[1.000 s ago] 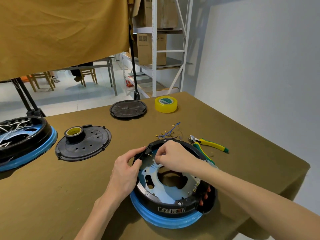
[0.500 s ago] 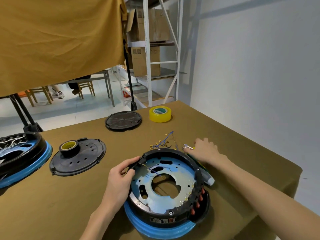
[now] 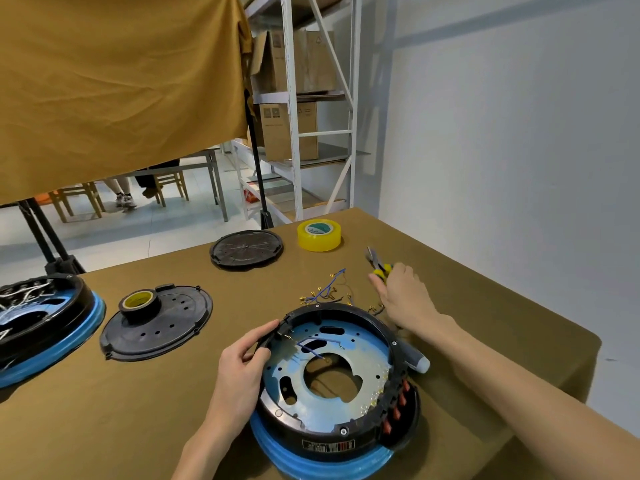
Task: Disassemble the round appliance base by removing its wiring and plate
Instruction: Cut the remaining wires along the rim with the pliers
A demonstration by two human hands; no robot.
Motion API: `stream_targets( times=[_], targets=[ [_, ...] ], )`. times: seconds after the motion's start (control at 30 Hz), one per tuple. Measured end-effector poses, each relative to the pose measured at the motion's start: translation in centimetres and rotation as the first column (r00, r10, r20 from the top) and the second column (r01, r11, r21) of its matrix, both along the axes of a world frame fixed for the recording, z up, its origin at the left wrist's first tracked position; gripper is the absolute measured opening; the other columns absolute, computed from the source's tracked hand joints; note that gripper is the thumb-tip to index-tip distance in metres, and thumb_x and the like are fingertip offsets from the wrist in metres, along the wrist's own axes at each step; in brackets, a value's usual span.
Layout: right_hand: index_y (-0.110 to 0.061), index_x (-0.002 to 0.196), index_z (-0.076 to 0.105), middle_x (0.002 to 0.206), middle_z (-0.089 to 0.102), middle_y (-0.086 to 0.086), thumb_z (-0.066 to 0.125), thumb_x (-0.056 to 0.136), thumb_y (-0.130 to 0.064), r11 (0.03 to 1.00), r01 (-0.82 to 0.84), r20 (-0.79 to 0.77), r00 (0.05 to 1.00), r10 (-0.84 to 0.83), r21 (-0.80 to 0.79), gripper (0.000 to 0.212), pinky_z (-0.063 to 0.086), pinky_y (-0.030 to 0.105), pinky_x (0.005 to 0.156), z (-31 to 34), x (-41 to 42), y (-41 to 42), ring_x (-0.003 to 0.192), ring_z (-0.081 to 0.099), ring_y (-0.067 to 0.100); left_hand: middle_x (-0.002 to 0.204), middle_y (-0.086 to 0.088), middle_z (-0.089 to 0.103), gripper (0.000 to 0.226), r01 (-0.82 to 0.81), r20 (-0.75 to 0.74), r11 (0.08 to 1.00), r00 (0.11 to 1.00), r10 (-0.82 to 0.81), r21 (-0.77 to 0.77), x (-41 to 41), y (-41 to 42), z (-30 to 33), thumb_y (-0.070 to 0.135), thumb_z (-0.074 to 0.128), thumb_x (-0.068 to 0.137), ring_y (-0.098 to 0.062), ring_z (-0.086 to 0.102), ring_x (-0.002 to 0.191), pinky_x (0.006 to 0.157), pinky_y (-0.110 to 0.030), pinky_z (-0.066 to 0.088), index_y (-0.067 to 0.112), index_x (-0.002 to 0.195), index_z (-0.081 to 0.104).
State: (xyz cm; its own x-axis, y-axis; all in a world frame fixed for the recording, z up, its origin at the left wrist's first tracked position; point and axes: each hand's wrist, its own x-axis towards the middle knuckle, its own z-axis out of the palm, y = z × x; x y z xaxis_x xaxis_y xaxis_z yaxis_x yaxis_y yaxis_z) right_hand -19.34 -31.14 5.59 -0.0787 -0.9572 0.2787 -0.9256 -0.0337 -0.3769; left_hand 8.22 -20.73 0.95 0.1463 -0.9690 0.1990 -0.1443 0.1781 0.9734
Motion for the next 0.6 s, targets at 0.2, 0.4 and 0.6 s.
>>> stream_targets(
  times=[0.2, 0.4, 0.6],
  targets=[
    [-0.019, 0.092, 0.05, 0.085, 0.054, -0.001, 0.029, 0.104, -0.057, 0.914, -0.406, 0.274, 0.879, 0.39, 0.002, 0.045, 0.044, 0.036, 0.064, 4.4, 4.2, 4.0, 0.068, 0.045, 0.013, 0.111, 0.027, 0.072, 0.049, 0.008, 0.034, 1.0, 0.999, -0.008, 0.001, 0.3, 0.2, -0.2, -0.006, 0.049, 0.099, 0.003, 0.067, 0.104, 0.075, -0.013, 0.055, 0.03, 0.123, 0.073],
    [-0.018, 0.093, 0.041, 0.086, 0.04, -0.002, 0.028, 0.102, -0.065, 0.789, -0.524, -0.261, 0.751, 0.606, 0.321, 0.05, 0.036, 0.038, 0.07, 3.3, 7.8, 8.3, 0.075, 0.043, 0.018, 0.12, 0.015, 0.074, 0.048, 0.01, 0.046, 1.0, 0.999, -0.011, 0.01, 0.8, 0.4, -0.8, -0.002, 0.051, 0.099, -0.013, 0.068, 0.115, 0.099, -0.042, 0.057, 0.031, 0.127, 0.071],
    [-0.011, 0.108, 0.049, 0.103, 0.053, 0.011, 0.026, 0.104, -0.062, 0.854, -0.494, -0.561, 0.666, 0.492, 0.162, 0.057, 0.034, 0.037, 0.074, 2.8, 8.2, 9.7, 0.084, 0.045, 0.028, 0.122, 0.021, 0.071, 0.046, 0.008, 0.064, 1.0, 0.998, -0.009, 0.017, 0.9, 0.8, -0.9, 0.005, 0.052, 0.101, -0.005, 0.065, 0.117, 0.097, -0.043, 0.058, 0.037, 0.128, 0.069]
  ],
)
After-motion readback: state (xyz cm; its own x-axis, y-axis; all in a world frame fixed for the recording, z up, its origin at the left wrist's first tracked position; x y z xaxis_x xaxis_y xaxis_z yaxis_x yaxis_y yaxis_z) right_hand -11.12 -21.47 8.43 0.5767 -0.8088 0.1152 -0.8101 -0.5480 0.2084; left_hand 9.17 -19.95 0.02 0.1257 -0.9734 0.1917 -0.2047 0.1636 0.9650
